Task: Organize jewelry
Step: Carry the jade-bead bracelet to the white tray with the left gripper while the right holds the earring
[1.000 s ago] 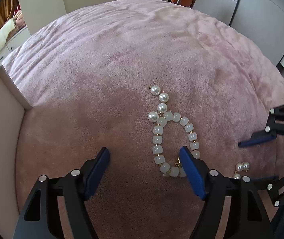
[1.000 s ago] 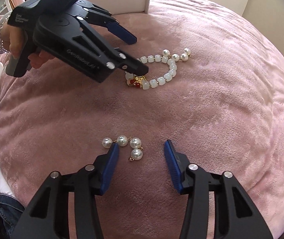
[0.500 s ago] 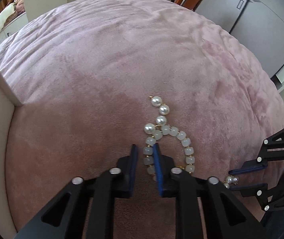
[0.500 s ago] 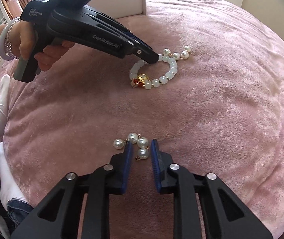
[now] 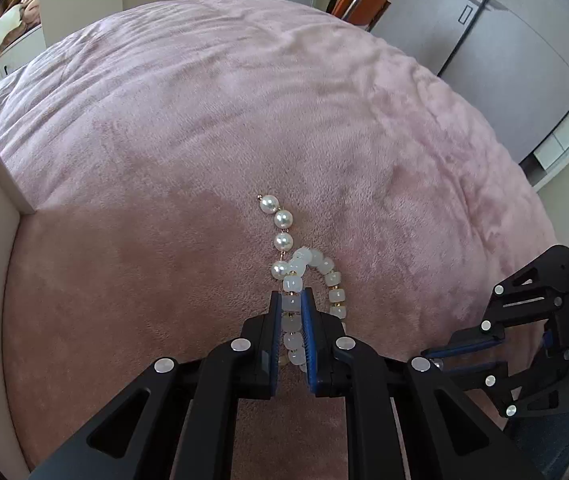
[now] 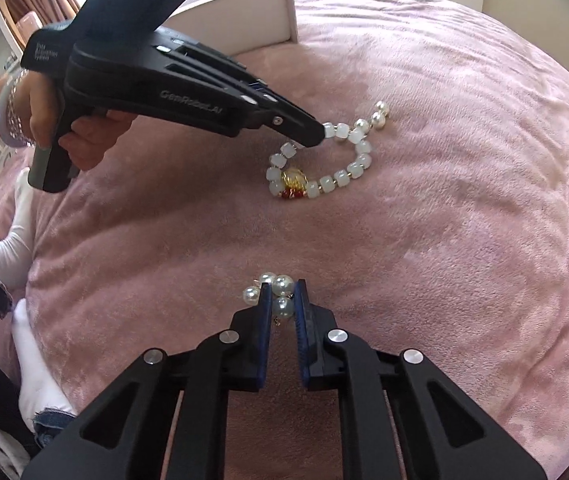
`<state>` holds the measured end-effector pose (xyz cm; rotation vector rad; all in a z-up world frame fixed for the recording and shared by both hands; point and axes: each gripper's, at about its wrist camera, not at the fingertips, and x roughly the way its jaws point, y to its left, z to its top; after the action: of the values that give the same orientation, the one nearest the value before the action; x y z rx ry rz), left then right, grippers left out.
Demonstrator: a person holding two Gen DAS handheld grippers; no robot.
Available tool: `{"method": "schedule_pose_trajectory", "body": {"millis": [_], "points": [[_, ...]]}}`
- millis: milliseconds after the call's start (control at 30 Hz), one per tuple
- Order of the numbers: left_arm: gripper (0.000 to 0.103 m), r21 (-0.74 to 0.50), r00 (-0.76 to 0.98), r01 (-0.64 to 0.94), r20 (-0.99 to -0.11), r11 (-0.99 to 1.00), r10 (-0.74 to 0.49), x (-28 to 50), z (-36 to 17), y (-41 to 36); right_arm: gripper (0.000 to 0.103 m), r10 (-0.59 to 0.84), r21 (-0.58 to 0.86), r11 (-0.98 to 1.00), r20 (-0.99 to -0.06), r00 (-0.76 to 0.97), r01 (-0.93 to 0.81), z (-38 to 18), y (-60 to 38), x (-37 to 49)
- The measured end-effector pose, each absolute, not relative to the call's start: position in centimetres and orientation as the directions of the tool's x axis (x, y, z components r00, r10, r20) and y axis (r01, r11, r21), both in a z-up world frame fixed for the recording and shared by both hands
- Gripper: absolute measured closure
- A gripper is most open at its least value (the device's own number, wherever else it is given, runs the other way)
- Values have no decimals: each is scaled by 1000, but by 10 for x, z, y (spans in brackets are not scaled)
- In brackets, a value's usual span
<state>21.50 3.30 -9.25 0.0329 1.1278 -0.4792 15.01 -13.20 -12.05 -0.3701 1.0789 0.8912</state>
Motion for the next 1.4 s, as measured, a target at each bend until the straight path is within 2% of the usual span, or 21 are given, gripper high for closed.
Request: {"method": "schedule_pose_trajectory", "body": {"millis": [733, 1233, 1400], "points": [[88, -288, 492, 336, -758, 897, -428, 197, -3, 86, 91, 582, 271, 655, -776, 243, -705, -53, -142, 174], [88, -338, 676, 167, -645, 926, -357, 175, 66, 206, 91, 620, 191, 601, -725, 301, -776, 15, -37, 192], [88, -339, 705, 89, -643, 936, -300, 159, 75, 254, 91, 647, 165, 583, -687, 332, -795, 43, 10, 197]]}}
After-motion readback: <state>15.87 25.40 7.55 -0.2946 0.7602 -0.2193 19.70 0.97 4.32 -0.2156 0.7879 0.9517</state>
